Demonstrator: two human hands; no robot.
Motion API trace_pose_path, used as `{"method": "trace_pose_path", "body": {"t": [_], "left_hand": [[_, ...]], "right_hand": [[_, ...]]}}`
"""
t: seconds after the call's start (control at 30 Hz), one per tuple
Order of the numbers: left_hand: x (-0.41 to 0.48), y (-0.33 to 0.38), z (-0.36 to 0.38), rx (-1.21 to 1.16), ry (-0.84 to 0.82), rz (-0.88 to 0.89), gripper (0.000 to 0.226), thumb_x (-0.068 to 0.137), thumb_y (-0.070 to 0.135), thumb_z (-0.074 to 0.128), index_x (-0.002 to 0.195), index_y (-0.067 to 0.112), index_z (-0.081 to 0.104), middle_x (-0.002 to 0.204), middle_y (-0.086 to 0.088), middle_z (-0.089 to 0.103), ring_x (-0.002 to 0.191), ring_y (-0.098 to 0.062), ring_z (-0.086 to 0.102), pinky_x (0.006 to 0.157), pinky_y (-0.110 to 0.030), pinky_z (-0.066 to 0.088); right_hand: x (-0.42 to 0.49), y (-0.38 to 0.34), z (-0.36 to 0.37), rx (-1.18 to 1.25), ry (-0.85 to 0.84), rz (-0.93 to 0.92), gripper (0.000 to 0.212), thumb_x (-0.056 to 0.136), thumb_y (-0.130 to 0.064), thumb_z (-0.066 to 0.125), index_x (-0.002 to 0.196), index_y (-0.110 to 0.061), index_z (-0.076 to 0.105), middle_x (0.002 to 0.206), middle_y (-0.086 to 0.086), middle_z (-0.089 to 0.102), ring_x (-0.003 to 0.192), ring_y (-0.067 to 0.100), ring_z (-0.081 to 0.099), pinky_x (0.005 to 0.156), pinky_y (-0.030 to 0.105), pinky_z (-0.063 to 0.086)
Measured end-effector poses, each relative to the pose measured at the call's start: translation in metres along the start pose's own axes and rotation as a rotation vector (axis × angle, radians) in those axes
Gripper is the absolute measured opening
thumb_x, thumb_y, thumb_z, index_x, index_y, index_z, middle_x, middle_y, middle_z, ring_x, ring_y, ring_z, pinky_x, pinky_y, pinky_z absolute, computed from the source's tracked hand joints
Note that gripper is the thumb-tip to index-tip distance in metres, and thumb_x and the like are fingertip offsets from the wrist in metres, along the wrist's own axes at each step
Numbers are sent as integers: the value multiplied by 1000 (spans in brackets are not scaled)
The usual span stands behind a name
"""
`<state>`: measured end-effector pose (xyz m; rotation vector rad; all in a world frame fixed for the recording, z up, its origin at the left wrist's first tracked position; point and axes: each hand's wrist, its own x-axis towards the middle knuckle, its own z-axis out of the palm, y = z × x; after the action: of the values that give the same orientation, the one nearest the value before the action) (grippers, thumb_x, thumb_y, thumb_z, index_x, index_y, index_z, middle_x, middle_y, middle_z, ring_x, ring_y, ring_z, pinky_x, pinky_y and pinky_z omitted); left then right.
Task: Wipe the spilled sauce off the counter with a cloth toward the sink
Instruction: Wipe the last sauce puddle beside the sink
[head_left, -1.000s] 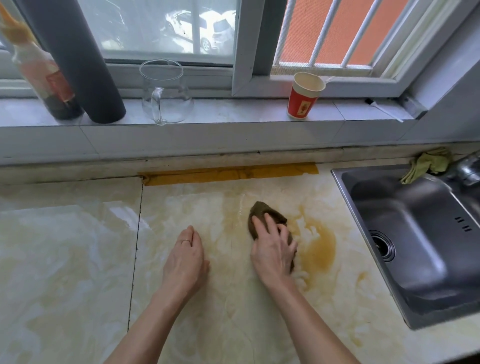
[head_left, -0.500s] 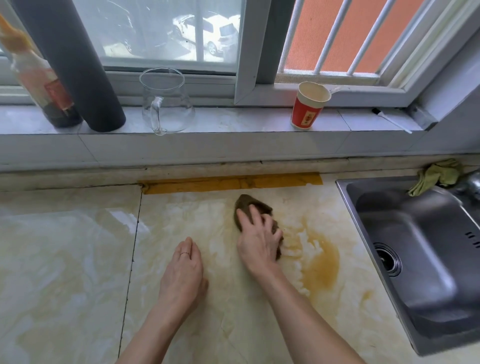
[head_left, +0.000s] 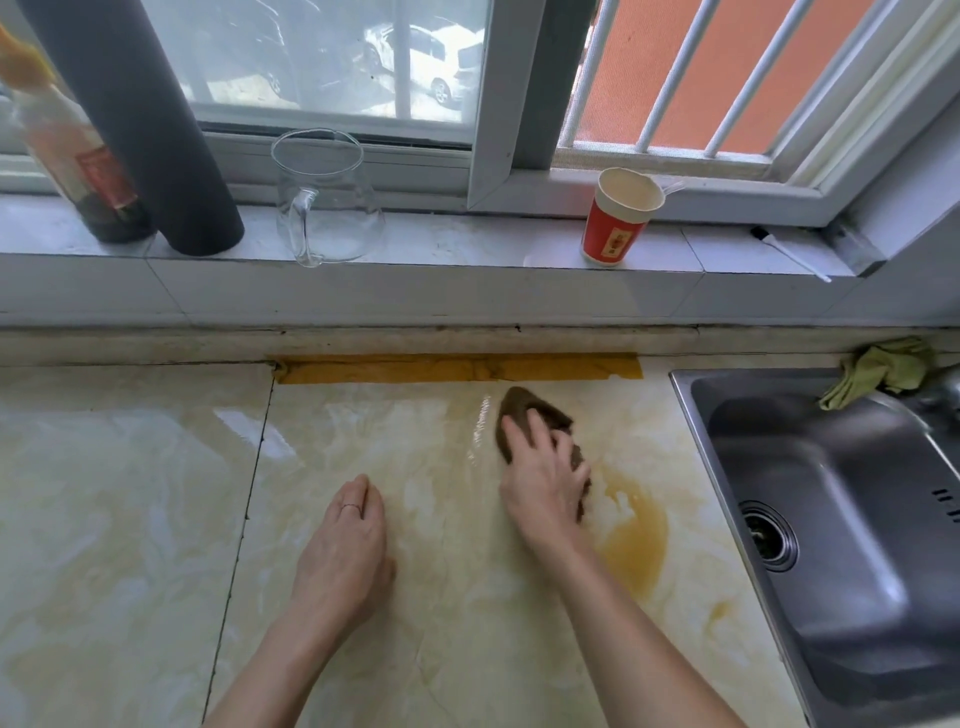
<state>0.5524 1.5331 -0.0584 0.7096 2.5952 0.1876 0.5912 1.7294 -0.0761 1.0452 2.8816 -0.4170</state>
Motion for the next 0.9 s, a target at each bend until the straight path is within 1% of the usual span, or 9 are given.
{"method": "trace_pose_path", "body": {"t": [0.13,0.23,0.37,0.43,0.5,0.57,0.63,0.8,0.9], "left_hand": [[-1,0,2,-5,6,-15,79,92,24,50,150,3,0,159,-9,-3,146,-23,5,116,-28,18],[-2,-2,1,-8,-2,-11,80,92,25,51,150,4,0,159,-9,-3,147,-22,5,116,-28,17],[-2,-1,1,5,-11,-12,81,92,25,51,150,3,-1,159,-10,-4,147,-23,4,117,-30,15],[-2,1,3,19,-9,-17,81,92,24,49,150,2,-3,159,-11,-4,147,-24,4,117,-30,15],[-2,2,3,29,-3,-26,80,92,23,49,149,1,-3,159,-12,-4,147,-24,4,117,-31,15],[-2,3,3,22,-5,-29,80,92,23,49,150,2,-2,159,-11,-4,147,-24,4,117,-31,16],[-3,3,1,21,-13,-34,81,91,23,51,150,3,-1,159,-10,-3,147,-24,5,116,-31,18],[-3,4,0,-17,-35,-60,86,87,22,57,150,5,2,159,-7,-2,146,-24,7,115,-33,23],[-3,5,1,-23,-33,-72,86,87,21,58,150,4,3,159,-7,-2,146,-24,6,116,-33,22]], "right_hand": [[-19,7,13,-13,-14,-274,61,96,-16,46,147,-44,29,160,-9,18,138,20,22,107,47,23],[0,39,4,-10,59,-99,63,94,-16,49,146,-46,29,159,-12,21,137,18,25,102,41,26],[12,60,-11,20,59,133,61,95,-17,50,146,-43,31,159,-10,22,135,22,26,102,45,29],[-7,51,-10,53,58,87,58,94,-15,49,144,-42,35,158,-9,24,133,23,29,103,46,29],[-42,40,5,25,67,-97,65,89,-10,53,142,-42,37,157,-8,25,132,25,31,100,46,31],[-72,44,21,-4,74,-284,71,77,-6,59,138,-41,45,153,-5,37,124,26,42,87,44,39],[-73,61,23,-4,87,-294,70,73,-8,56,134,-41,49,148,-5,44,117,24,47,78,40,40],[-47,85,0,43,124,-77,61,87,-5,51,136,-42,49,153,-10,35,125,24,38,87,38,33],[-81,70,5,57,151,-228,58,76,-4,54,124,-36,60,141,-4,52,110,30,52,81,42,44]]}}
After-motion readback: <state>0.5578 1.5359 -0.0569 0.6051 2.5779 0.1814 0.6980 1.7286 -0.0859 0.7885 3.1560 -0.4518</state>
